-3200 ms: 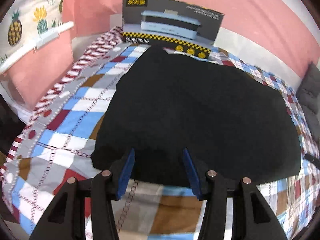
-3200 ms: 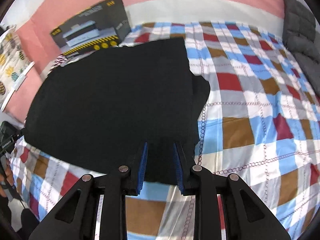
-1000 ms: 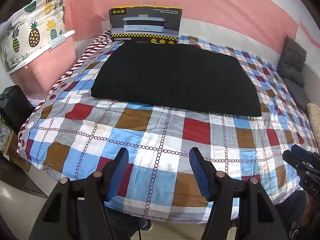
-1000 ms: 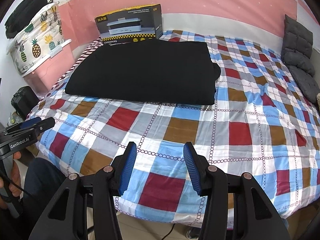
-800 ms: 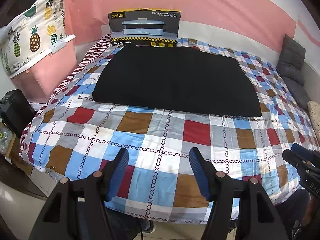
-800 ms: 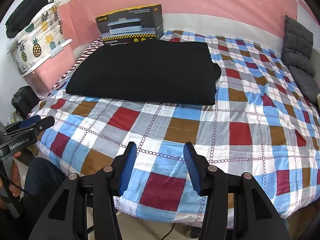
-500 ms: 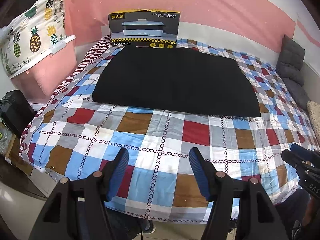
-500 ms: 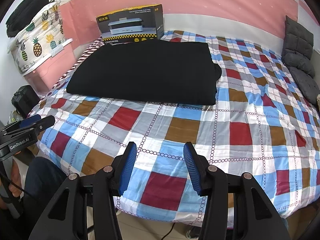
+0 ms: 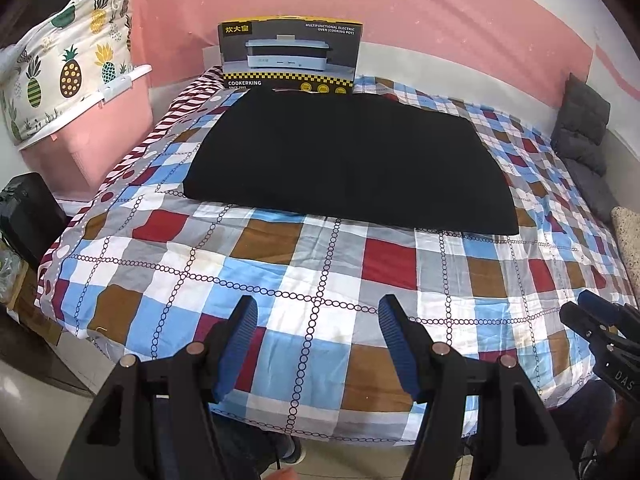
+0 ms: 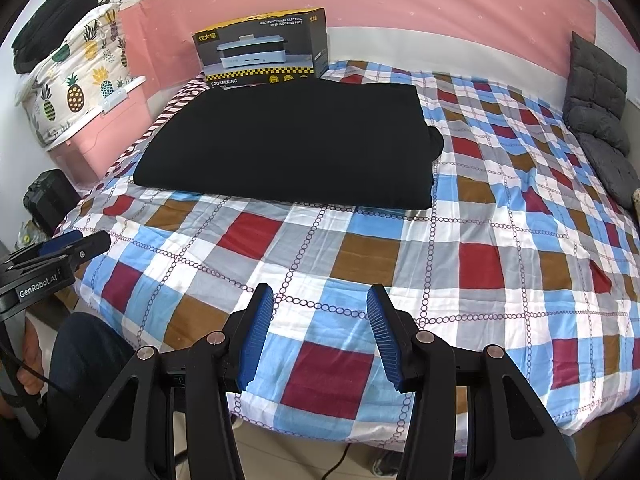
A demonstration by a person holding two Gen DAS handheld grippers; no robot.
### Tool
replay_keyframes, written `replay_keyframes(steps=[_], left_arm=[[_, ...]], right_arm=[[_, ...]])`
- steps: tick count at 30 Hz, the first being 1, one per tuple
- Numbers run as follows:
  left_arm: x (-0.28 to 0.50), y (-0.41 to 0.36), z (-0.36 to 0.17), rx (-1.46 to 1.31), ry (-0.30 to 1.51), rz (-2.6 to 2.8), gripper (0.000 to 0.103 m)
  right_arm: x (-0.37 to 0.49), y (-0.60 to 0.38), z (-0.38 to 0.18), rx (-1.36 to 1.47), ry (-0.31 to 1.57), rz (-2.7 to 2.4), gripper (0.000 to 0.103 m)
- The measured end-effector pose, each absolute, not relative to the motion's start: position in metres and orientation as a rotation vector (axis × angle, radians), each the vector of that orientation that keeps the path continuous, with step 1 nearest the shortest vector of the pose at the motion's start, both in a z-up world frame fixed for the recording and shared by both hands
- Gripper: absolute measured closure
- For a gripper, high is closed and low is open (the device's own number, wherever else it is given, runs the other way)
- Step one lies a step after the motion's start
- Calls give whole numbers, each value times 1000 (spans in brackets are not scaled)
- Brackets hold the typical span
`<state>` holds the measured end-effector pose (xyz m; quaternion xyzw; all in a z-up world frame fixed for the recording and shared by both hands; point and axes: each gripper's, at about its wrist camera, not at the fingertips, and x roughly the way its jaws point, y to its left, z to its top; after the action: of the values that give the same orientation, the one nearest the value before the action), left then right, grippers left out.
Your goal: Fold large clothes
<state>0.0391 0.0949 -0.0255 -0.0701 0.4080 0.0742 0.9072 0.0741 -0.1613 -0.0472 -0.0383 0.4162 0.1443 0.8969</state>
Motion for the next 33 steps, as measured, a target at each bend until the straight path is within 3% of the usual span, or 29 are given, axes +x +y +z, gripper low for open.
replay_keyframes(steps=[33], left_arm=[[41,94,-28,-137,875,164,38]], right_arm=[[72,-159,-44,-86,863,301,53]])
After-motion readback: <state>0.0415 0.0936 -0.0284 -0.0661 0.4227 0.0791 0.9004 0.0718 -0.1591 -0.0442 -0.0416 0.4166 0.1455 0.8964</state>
